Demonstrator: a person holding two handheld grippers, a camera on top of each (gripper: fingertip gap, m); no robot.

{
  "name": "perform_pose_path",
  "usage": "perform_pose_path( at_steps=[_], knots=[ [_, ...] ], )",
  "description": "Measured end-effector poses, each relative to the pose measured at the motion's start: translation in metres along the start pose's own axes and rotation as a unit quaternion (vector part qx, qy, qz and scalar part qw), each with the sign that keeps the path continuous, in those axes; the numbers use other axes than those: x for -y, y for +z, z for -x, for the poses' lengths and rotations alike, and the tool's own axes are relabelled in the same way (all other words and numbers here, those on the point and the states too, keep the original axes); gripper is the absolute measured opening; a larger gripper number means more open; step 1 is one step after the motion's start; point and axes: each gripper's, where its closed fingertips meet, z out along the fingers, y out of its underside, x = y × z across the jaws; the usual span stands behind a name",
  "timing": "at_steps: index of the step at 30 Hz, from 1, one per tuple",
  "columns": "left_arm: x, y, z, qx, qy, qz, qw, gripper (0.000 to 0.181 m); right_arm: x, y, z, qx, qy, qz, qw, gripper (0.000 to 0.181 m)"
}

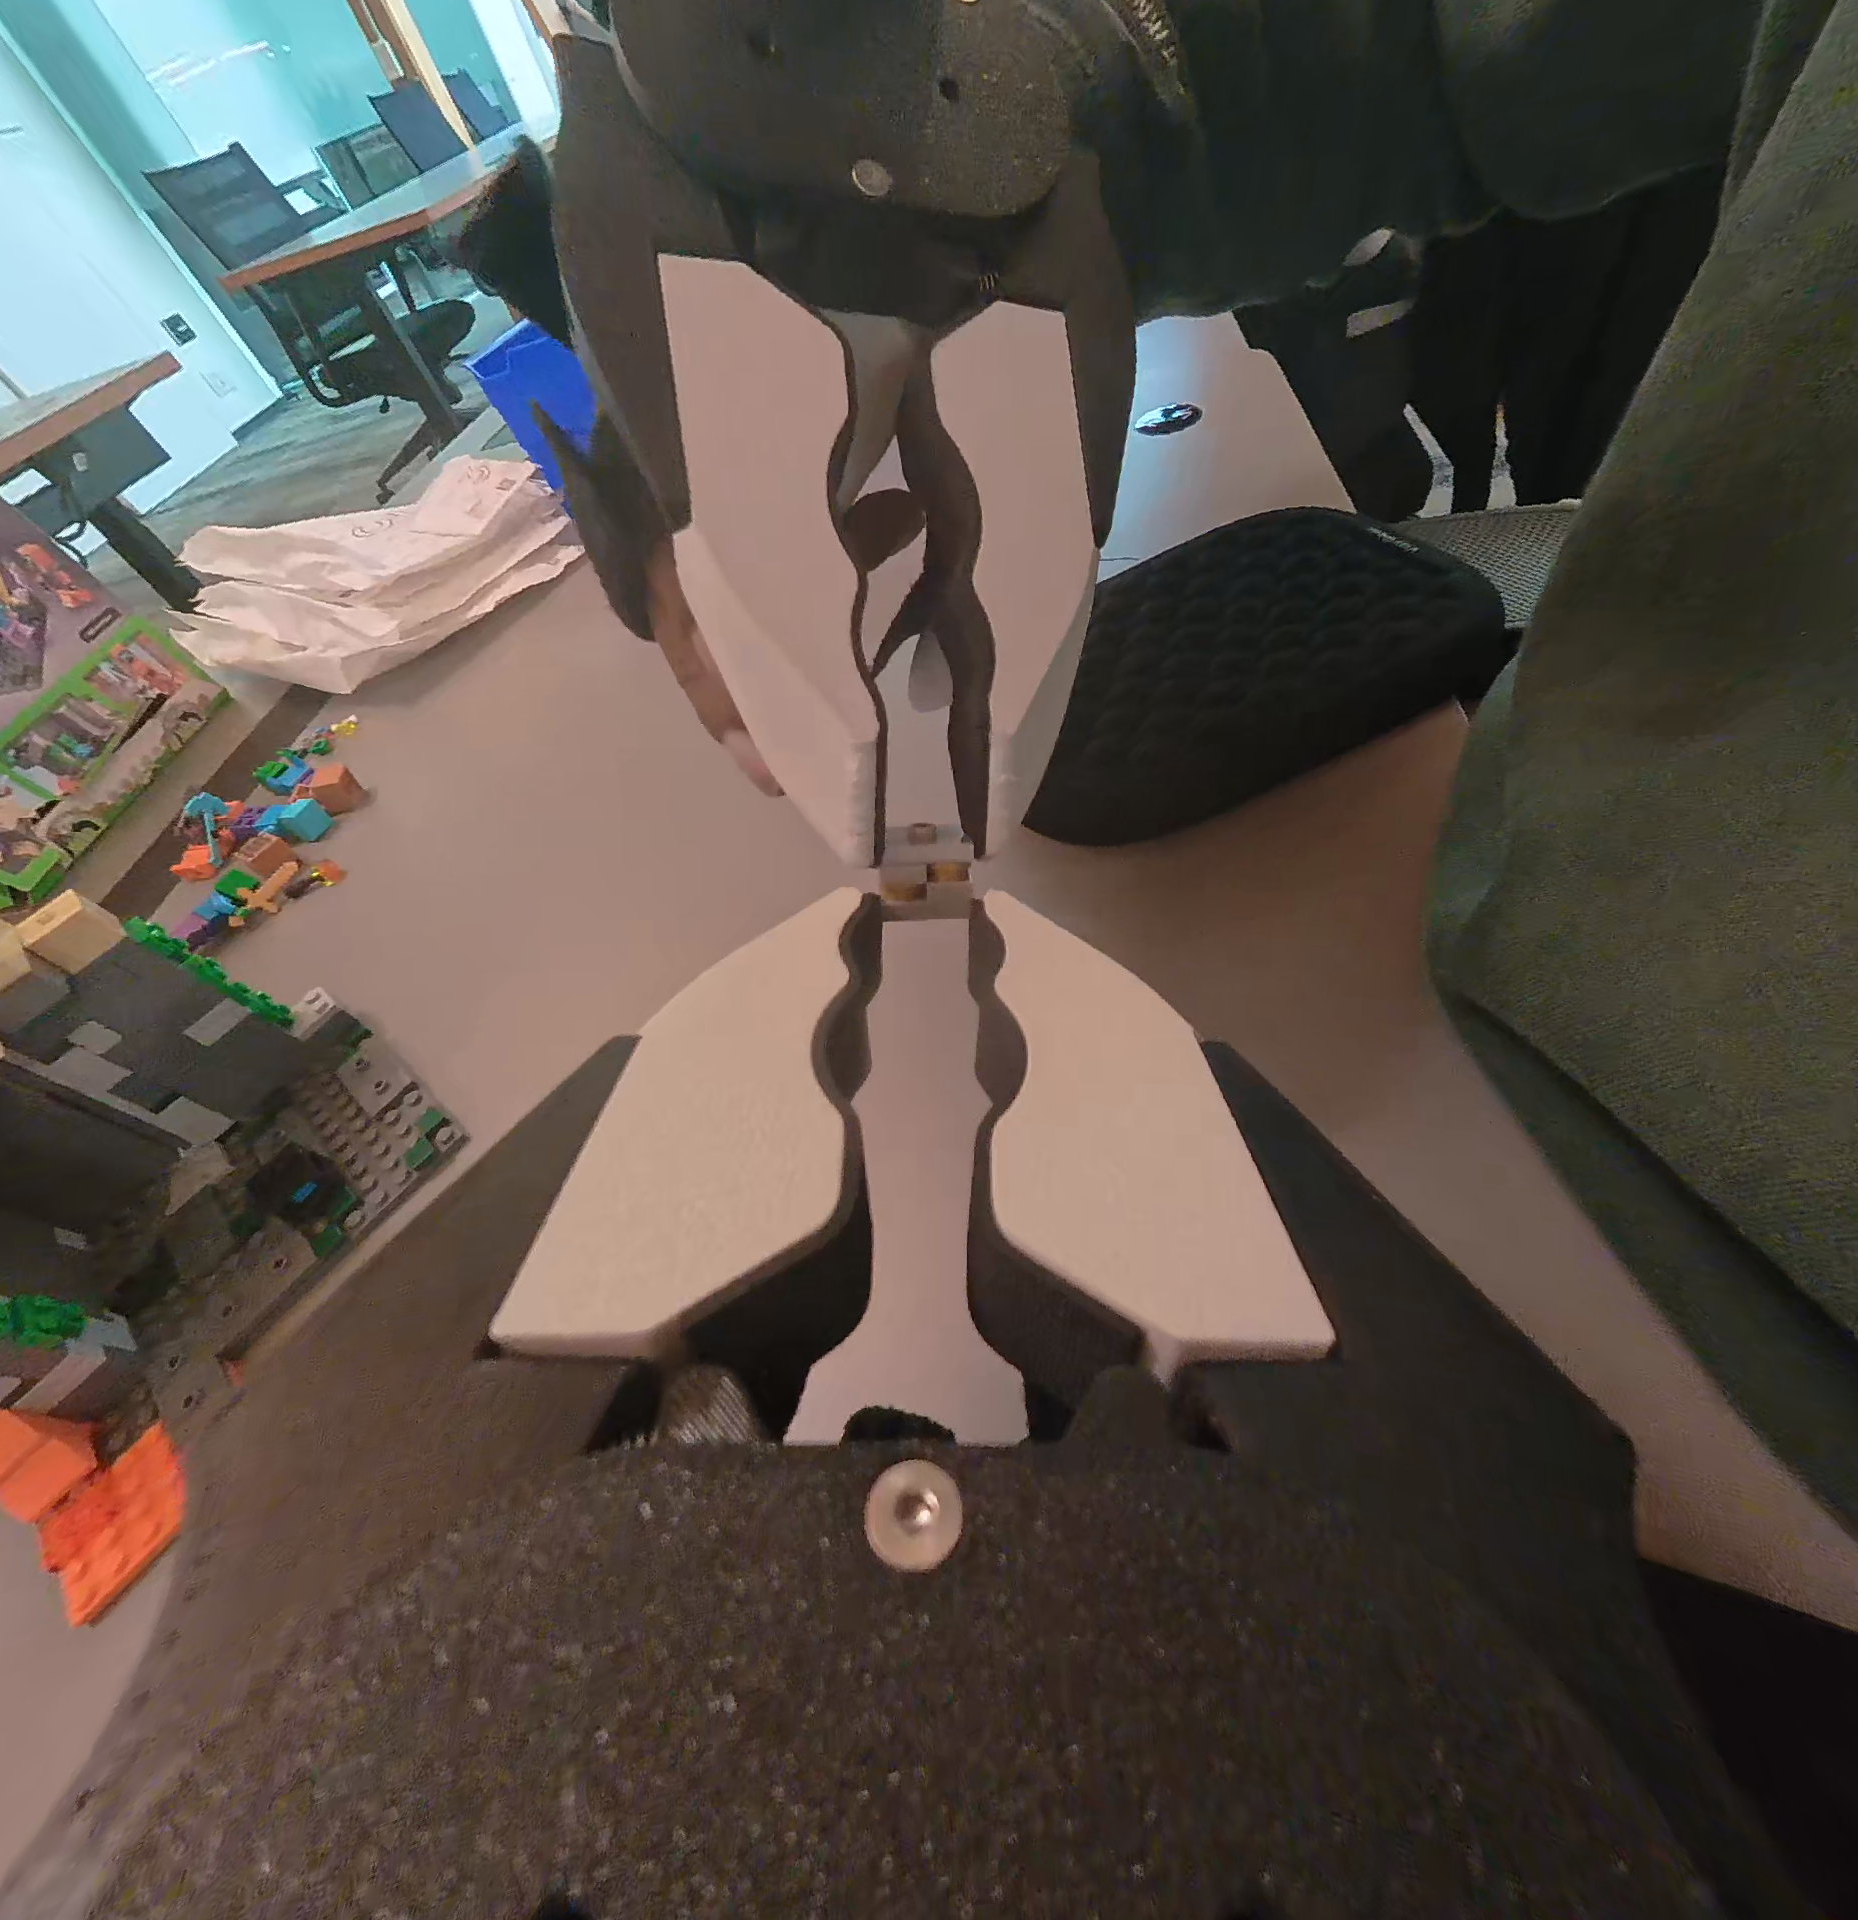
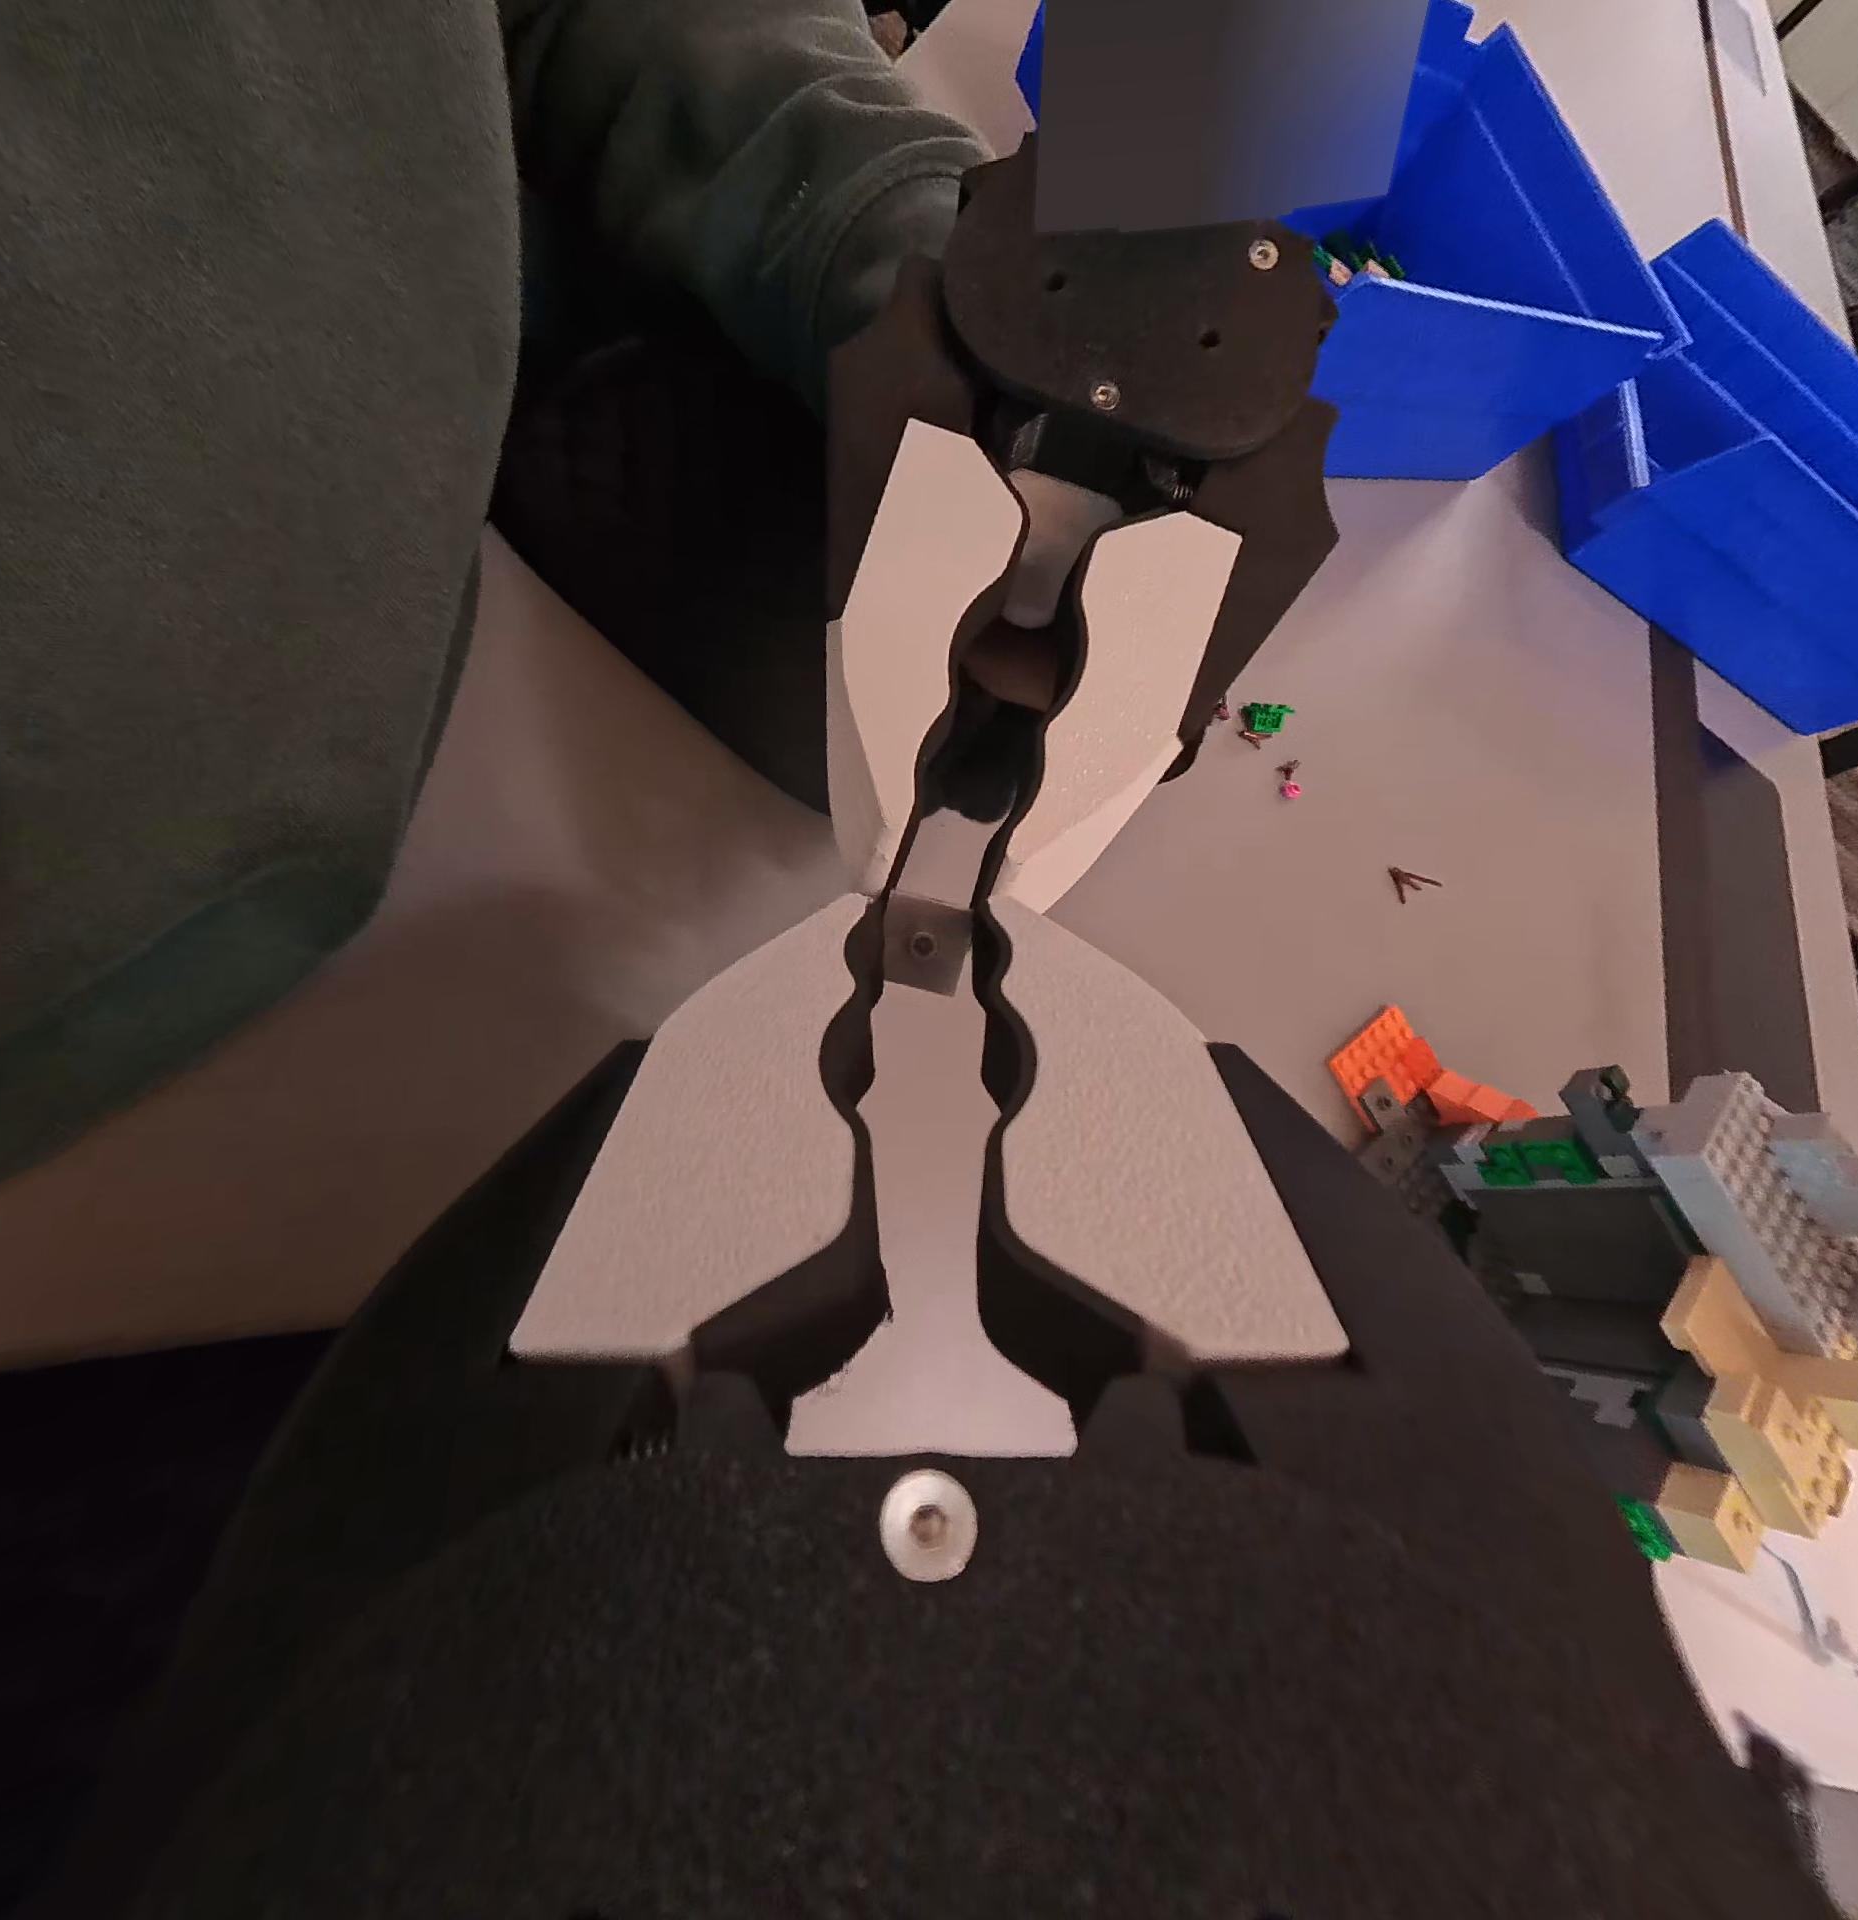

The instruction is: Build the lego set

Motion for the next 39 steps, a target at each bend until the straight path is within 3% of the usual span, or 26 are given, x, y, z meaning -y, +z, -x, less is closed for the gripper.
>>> perform_pose_path(
  at_steps=[20,31,39],
  knots=[
    [-0.003,0.004,-0.004,-0.010,-0.008,0.002,1.000,0.015,-0.003,0.001,0.004,-0.003,0.016,0.001,1.000,0.016],
    [0.002,-0.001,0.013,0.022,-0.042,-0.030,0.998,0.016,-0.010,-0.011,-0.016,-0.047,0.133,-0.030,0.990,0.028],
    [0.005,-0.004,0.020,0.009,-0.118,-0.064,0.991,0.016,-0.008,-0.006,-0.017,-0.132,0.125,-0.059,0.982,0.033]
  ],
)
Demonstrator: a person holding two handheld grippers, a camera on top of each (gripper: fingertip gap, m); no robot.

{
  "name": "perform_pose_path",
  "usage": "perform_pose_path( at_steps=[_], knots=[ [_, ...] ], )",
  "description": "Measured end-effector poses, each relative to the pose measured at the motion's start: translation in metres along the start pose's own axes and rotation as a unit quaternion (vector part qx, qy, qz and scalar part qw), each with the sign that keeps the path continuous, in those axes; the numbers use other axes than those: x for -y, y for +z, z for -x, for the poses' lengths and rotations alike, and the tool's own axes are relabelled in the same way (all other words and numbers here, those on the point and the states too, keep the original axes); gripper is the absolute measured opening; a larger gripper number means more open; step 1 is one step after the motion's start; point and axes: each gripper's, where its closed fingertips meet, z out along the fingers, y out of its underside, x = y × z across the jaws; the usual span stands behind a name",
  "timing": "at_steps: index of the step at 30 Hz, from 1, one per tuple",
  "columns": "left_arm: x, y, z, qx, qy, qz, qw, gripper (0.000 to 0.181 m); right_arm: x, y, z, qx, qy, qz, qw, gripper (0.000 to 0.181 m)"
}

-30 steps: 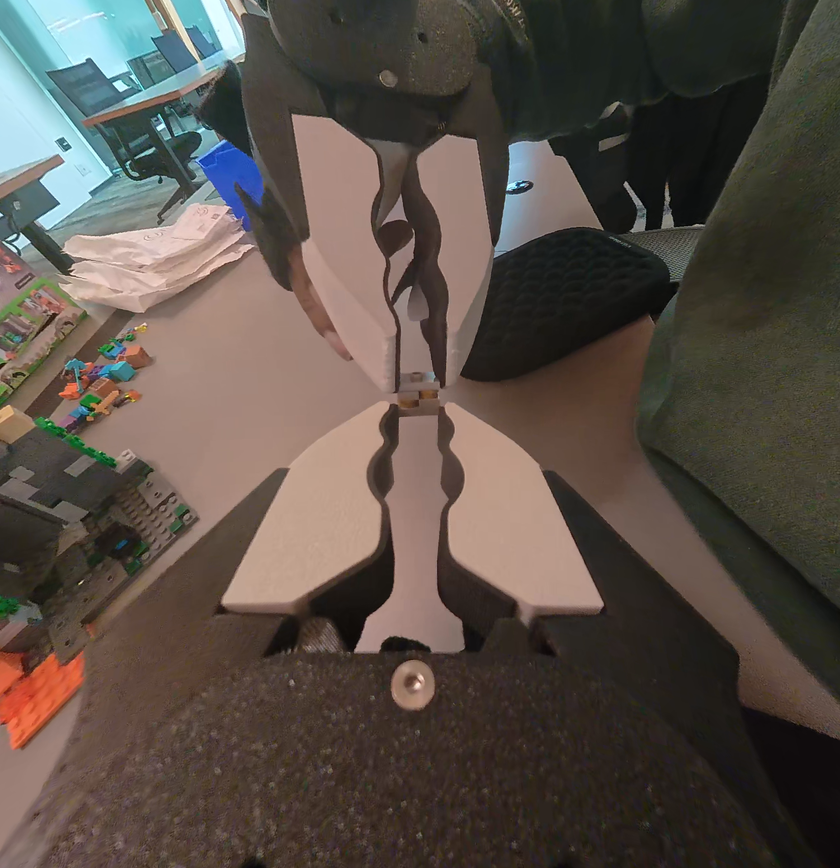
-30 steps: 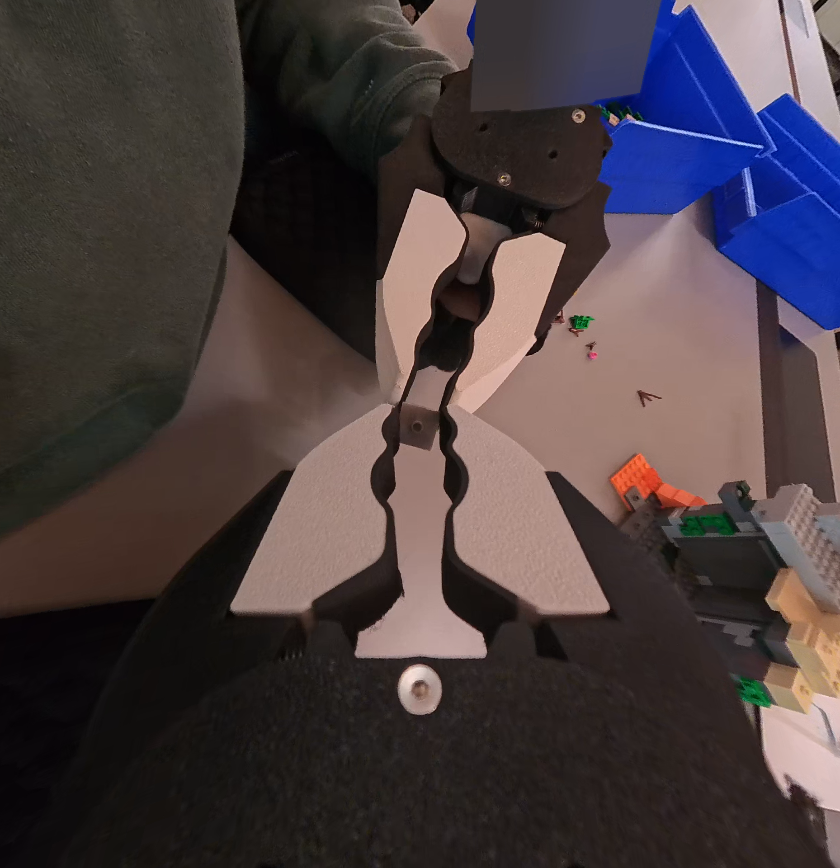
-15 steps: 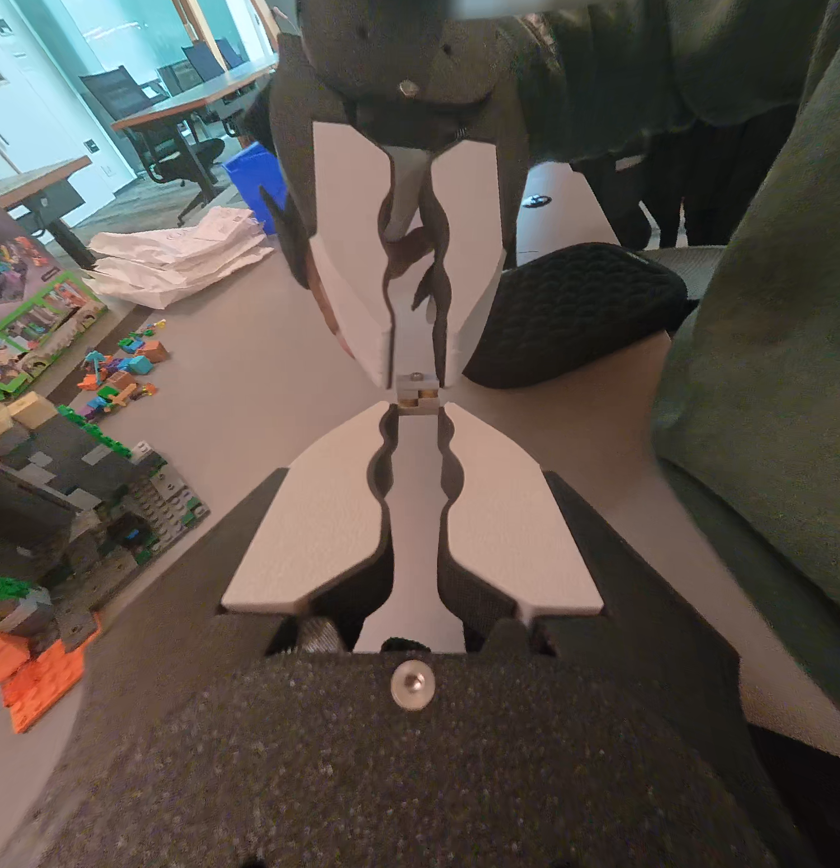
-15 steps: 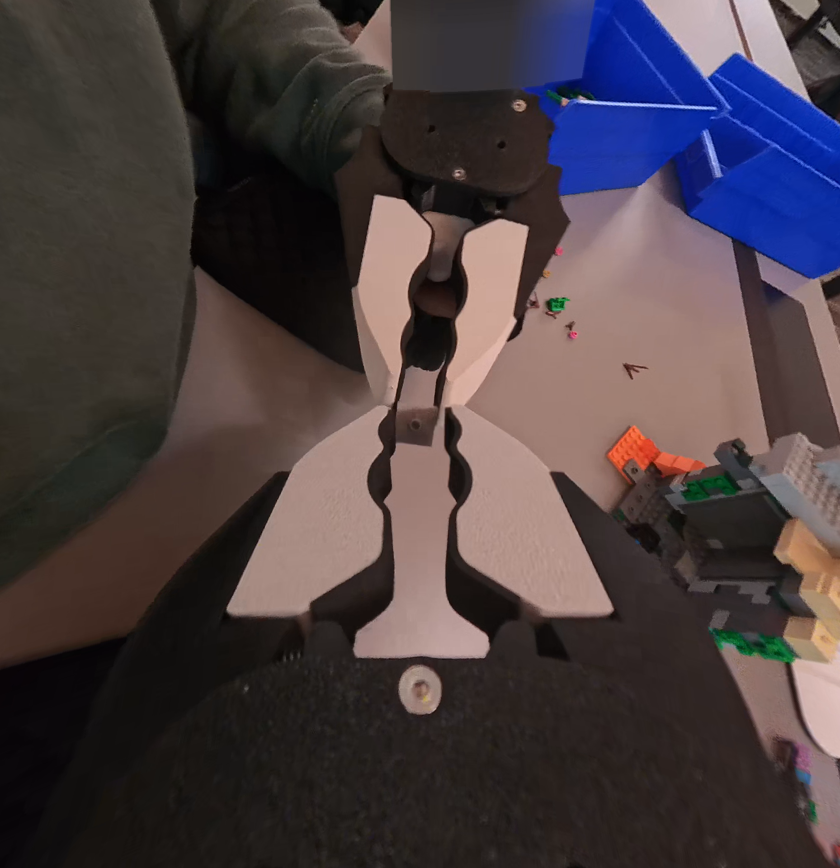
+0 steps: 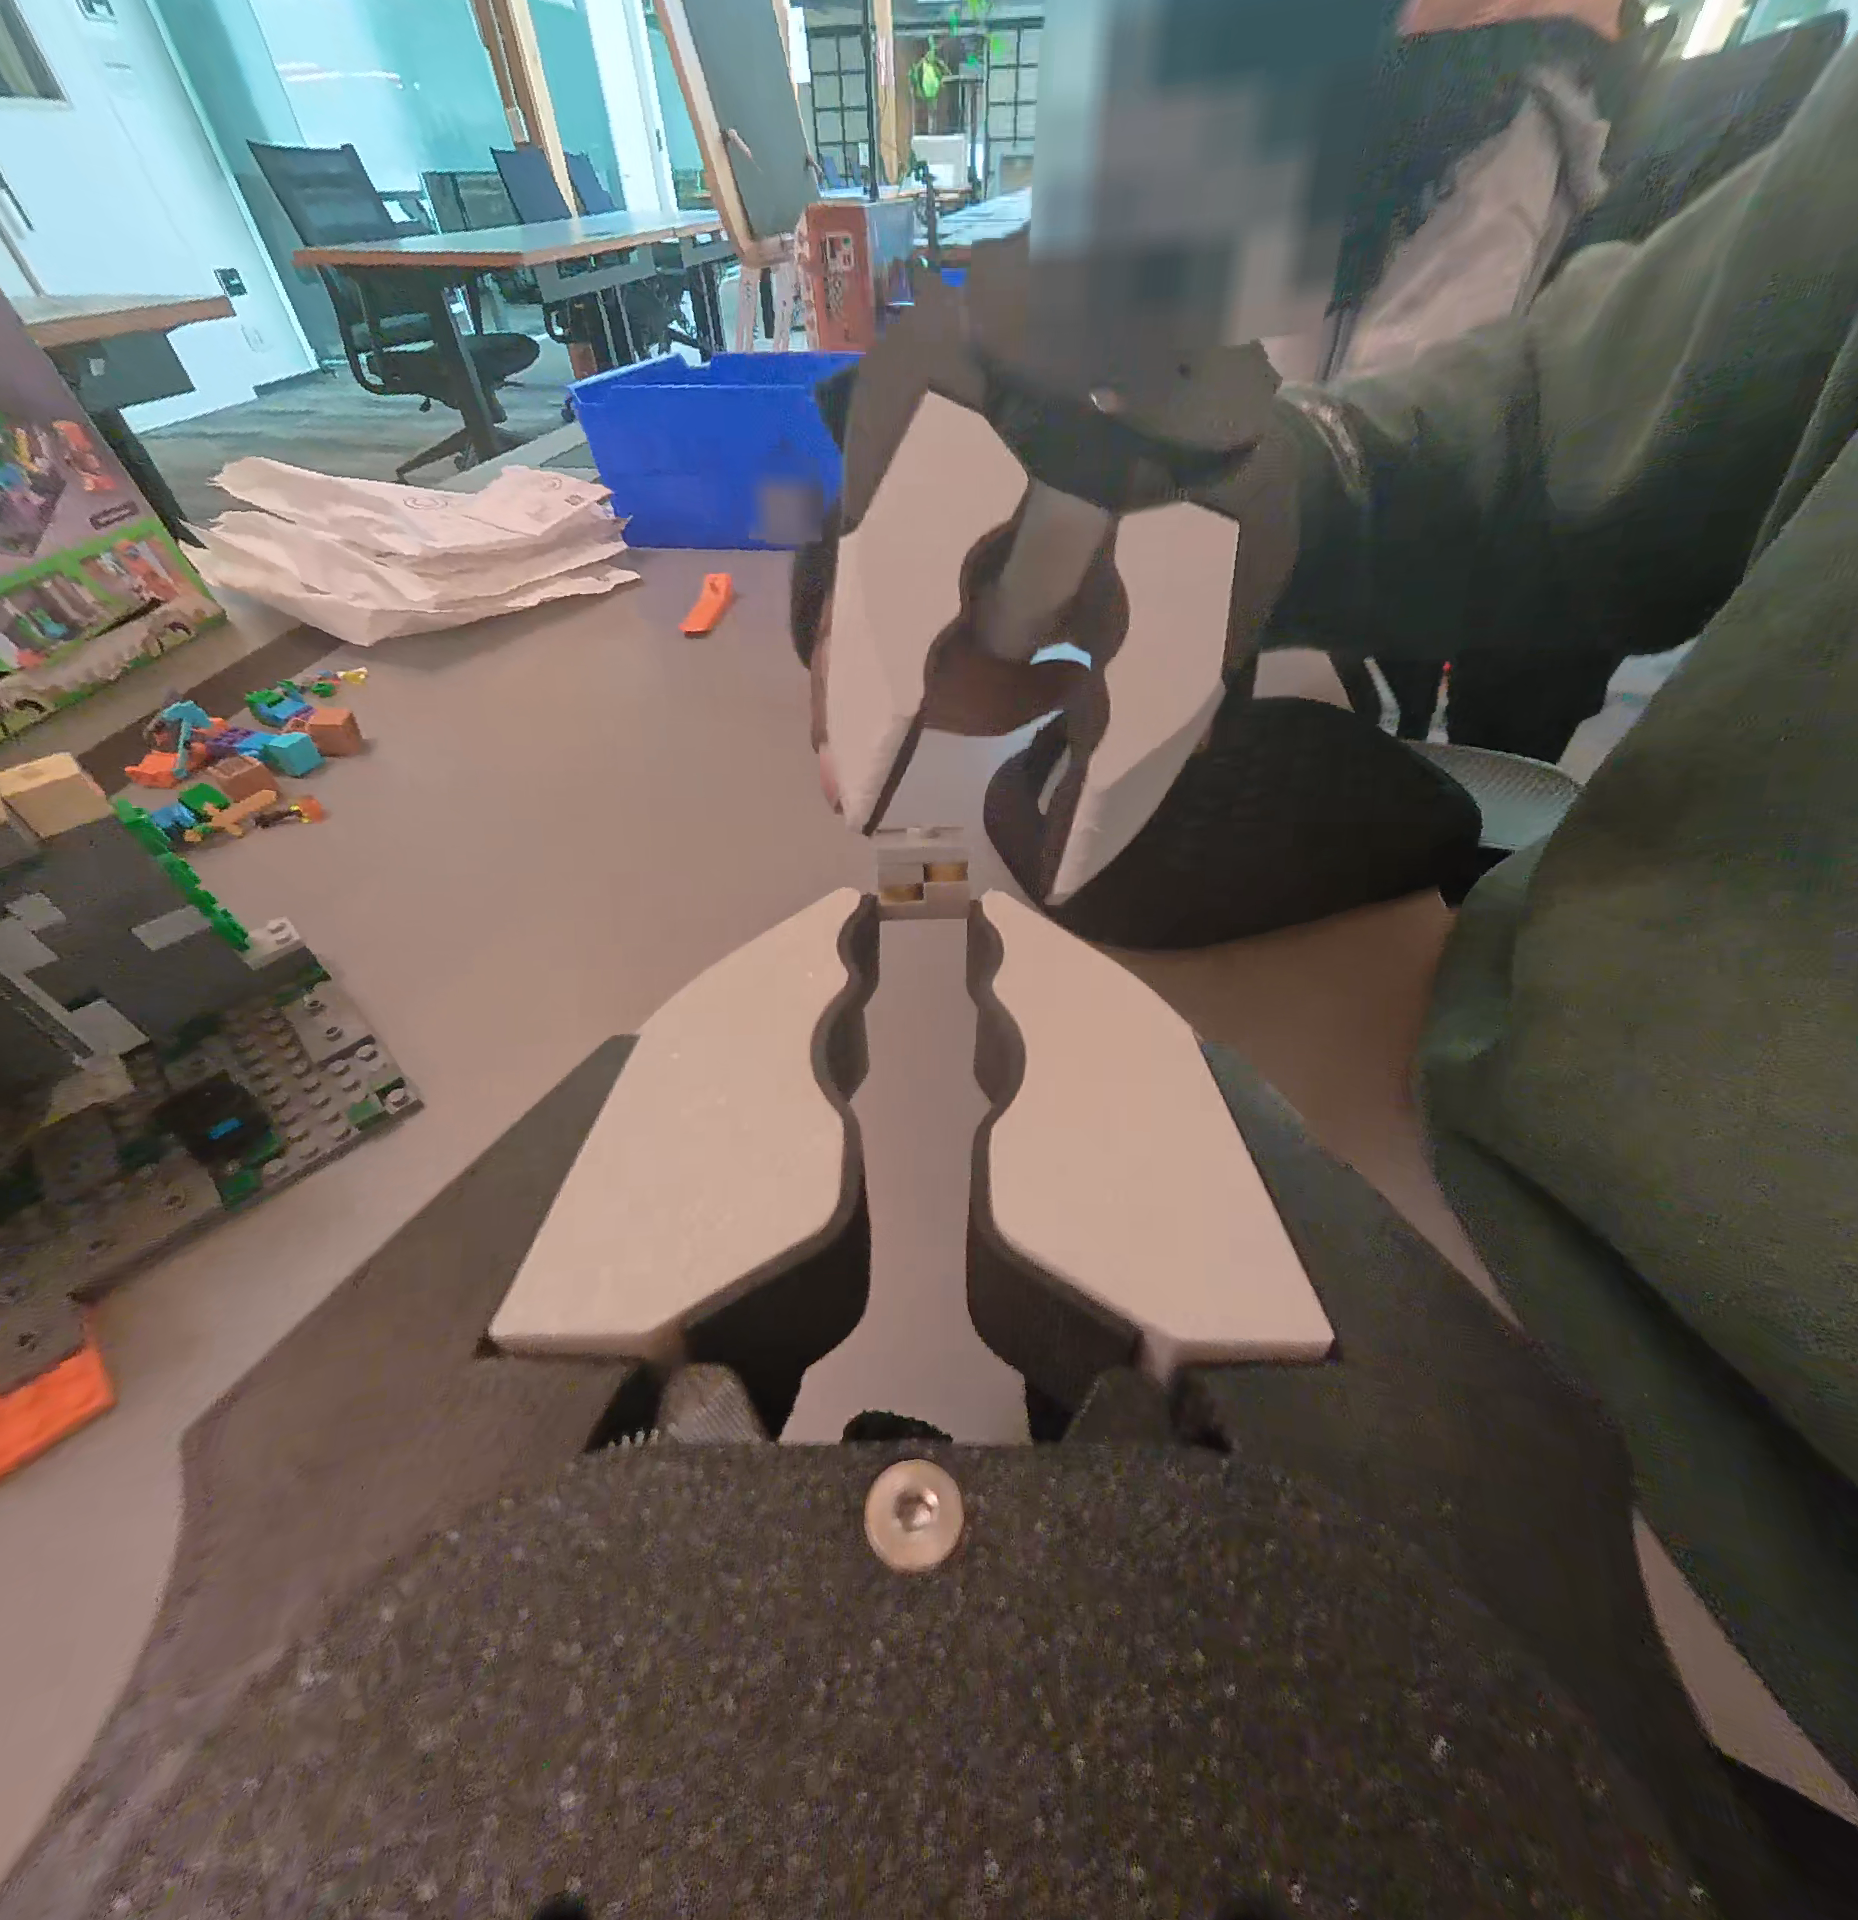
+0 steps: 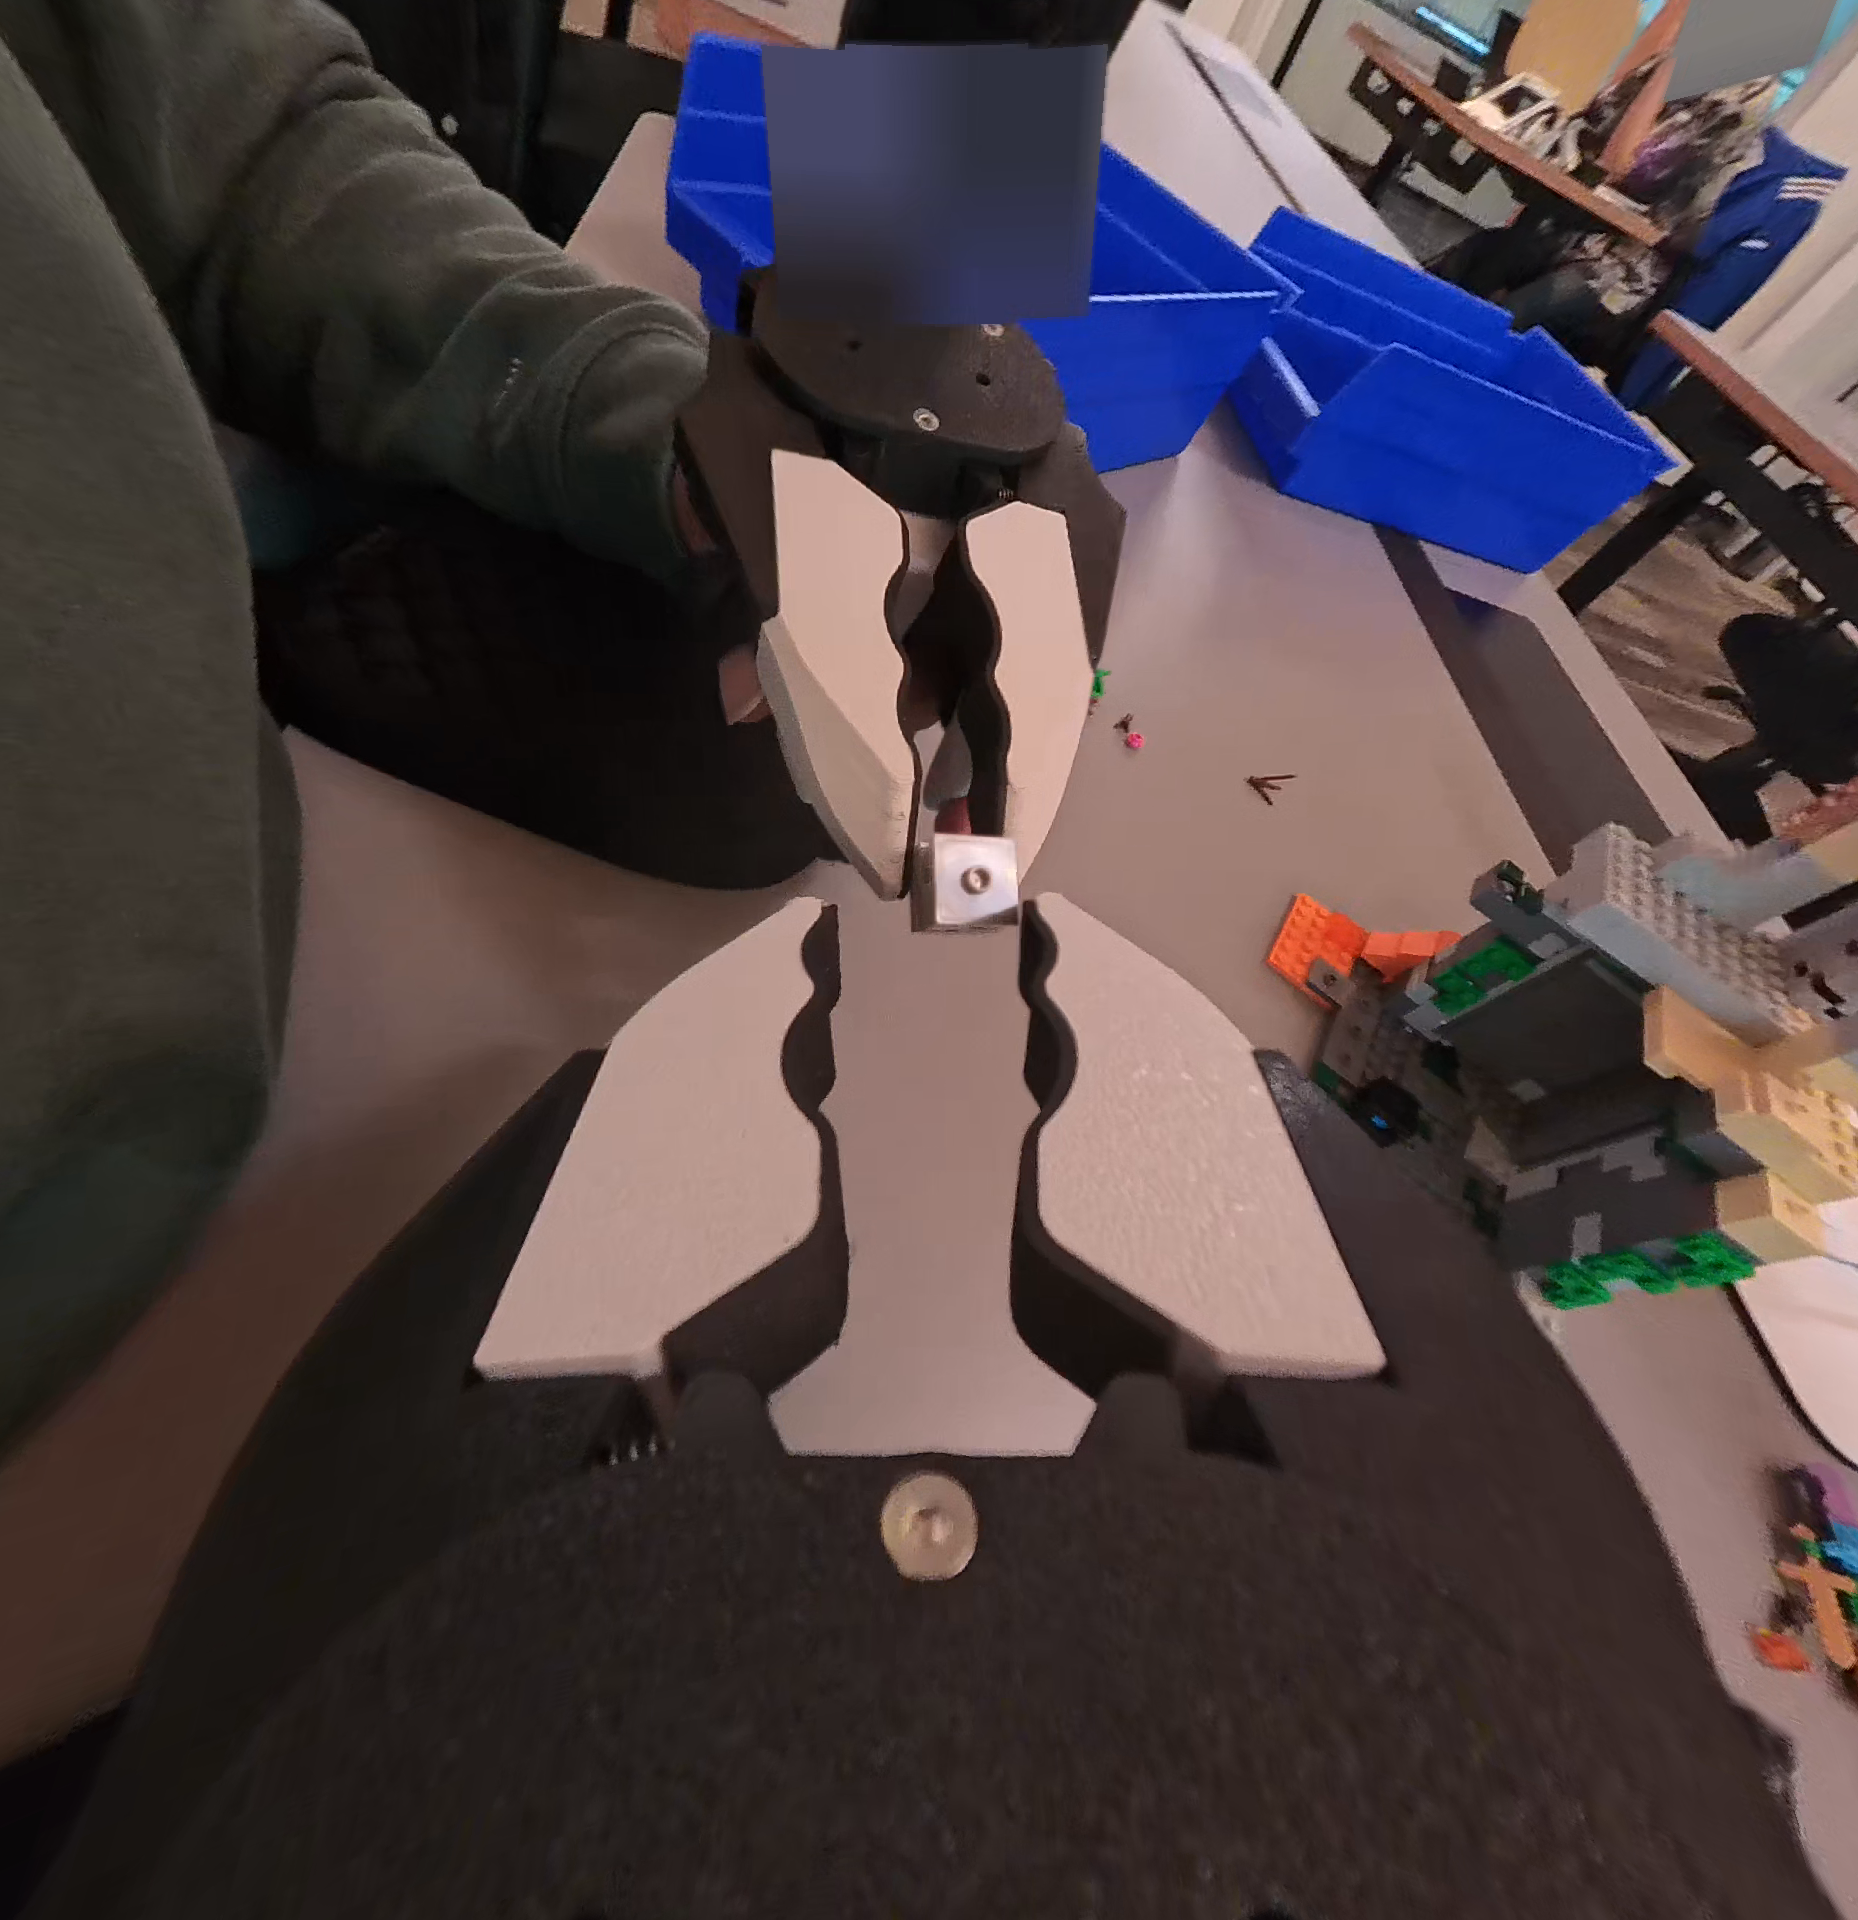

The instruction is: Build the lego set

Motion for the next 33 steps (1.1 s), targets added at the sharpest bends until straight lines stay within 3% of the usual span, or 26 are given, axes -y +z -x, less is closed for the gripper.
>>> perform_pose_path(
  at_steps=[6,14,17,33],
  knots=[
    [-0.001,0.000,-0.001,-0.020,-0.021,-0.007,1.000,0.016,-0.001,0.002,0.000,-0.017,0.022,-0.020,0.999,0.034],
    [-0.002,0.001,-0.008,-0.042,-0.006,-0.006,0.999,0.016,0.003,0.000,0.003,0.010,0.055,-0.045,0.997,0.021],
    [-0.004,0.002,-0.012,-0.046,0.008,0.000,0.999,0.016,0.000,0.001,0.006,0.026,0.066,-0.038,0.997,0.025],
    [-0.003,0.003,-0.008,-0.022,0.026,-0.002,0.999,0.018,-0.004,0.003,0.004,0.070,0.094,-0.025,0.993,0.016]
  ],
)
